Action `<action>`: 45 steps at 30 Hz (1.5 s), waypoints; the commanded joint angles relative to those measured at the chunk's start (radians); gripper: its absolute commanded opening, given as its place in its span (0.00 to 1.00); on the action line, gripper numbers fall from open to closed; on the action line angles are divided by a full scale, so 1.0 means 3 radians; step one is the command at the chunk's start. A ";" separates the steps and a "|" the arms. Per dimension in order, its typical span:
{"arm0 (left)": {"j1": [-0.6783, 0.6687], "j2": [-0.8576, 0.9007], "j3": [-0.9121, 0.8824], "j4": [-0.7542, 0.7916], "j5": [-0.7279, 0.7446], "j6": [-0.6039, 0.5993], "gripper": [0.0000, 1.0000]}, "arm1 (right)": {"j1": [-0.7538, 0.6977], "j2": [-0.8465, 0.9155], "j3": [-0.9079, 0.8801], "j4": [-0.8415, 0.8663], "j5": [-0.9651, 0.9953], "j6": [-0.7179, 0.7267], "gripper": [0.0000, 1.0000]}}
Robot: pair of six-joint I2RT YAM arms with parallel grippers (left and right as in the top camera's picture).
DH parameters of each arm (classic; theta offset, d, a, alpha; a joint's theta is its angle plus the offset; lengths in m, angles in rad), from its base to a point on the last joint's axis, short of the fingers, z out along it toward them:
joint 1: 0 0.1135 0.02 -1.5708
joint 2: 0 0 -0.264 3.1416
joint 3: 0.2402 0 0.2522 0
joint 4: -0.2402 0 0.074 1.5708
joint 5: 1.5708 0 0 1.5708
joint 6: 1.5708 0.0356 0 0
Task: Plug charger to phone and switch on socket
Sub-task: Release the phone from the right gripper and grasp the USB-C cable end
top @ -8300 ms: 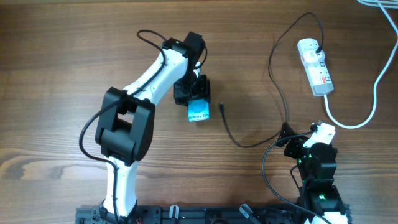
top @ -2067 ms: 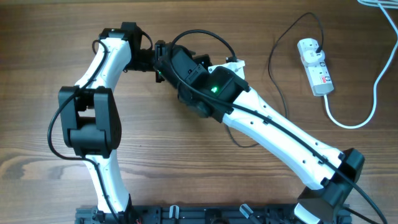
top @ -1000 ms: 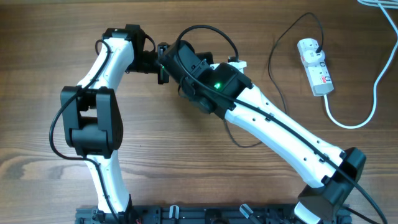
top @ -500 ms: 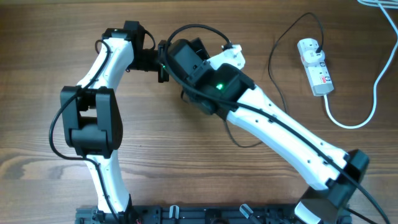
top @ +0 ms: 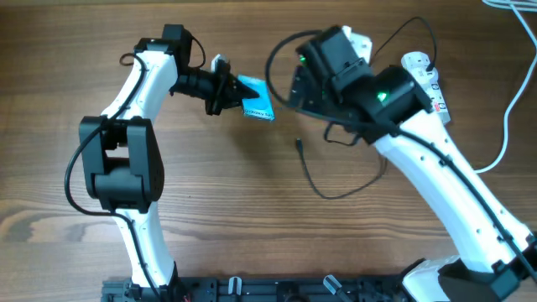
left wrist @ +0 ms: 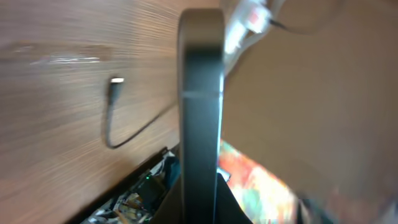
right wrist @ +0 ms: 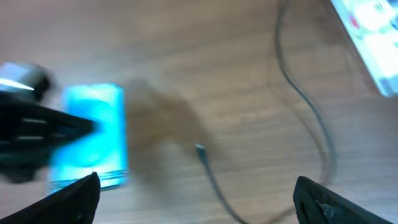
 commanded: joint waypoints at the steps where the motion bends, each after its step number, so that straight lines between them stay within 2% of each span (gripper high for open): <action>1: 0.0053 -0.0195 0.0033 0.0001 0.0626 0.0843 0.04 | -0.0099 0.0020 -0.0421 -0.0043 -0.0211 -0.0148 1.00; 4: 0.0097 -0.0429 0.0033 0.0025 0.0366 0.1026 0.04 | -0.0131 0.0024 -0.0961 0.0272 -0.0364 -0.0226 1.00; 5: 0.0116 -0.0559 0.0033 0.0036 0.0100 0.1034 0.04 | -0.0131 0.0025 -0.1130 0.0402 -0.0450 -0.0343 1.00; 7: 0.0140 -0.0771 0.0033 0.0039 -0.0465 0.0926 0.04 | -0.0131 0.0027 -0.1427 0.0692 -0.0743 -0.0590 1.00; 8: 0.0151 -0.0898 0.0033 0.0079 -0.0924 0.0759 0.04 | -0.0130 0.0027 -0.1573 0.0876 -0.0858 -0.0615 1.00; 10: 0.0165 -0.1049 0.0033 0.0093 -0.1823 0.0516 0.04 | -0.0130 0.0027 -0.1804 0.1132 -0.0882 -0.0467 1.00; 13: 0.0183 -0.1090 0.0033 -0.0028 -0.2738 0.0224 0.04 | -0.0130 0.0029 -0.2097 0.1474 -0.0868 -0.0445 1.00; 16: 0.0220 -0.1088 0.0032 -0.0103 -0.2810 0.0205 0.04 | -0.0130 0.0065 -0.2272 0.1781 -0.1011 -0.0921 1.00; 18: 0.0230 -0.1090 0.0032 -0.0079 -0.2813 0.0205 0.04 | -0.0131 0.0154 -0.2219 0.1686 -0.1175 -0.1183 1.00; 22: 0.0230 -0.1088 0.0032 0.0003 -0.2823 0.0201 0.04 | -0.0131 0.0395 -0.1869 0.1167 -0.1181 -0.1386 1.00; 27: 0.0230 -0.1088 0.0032 -0.0031 -0.2823 0.0203 0.04 | -0.0131 0.0711 -0.1724 0.1306 -0.1010 -0.1283 0.99; 28: 0.0230 -0.1088 0.0032 -0.0043 -0.2823 0.0205 0.04 | -0.0131 0.0779 -0.1724 0.1410 -0.0993 -0.1284 0.97; 30: 0.0229 -0.1088 0.0032 -0.0055 -0.2823 0.0205 0.04 | -0.0131 0.0918 -0.1724 0.1616 -0.0991 -0.1284 0.73; 31: 0.0230 -0.1088 0.0032 -0.0055 -0.2823 0.0205 0.04 | -0.0130 0.0985 -0.1724 0.1659 -0.0914 -0.1287 0.67; 34: 0.0230 -0.1088 0.0032 -0.0055 -0.2823 0.0203 0.04 | -0.0127 0.1124 -0.1726 0.1642 -0.0726 -0.1286 0.62; 38: 0.0229 -0.1088 0.0032 -0.0051 -0.2823 0.0203 0.04 | -0.0127 0.1227 -0.1726 0.1700 -0.0715 -0.1305 0.47; 45: 0.0229 -0.1088 0.0032 -0.0034 -0.2822 0.0202 0.04 | -0.0111 0.1230 -0.1726 0.1837 -0.0734 -0.1377 0.39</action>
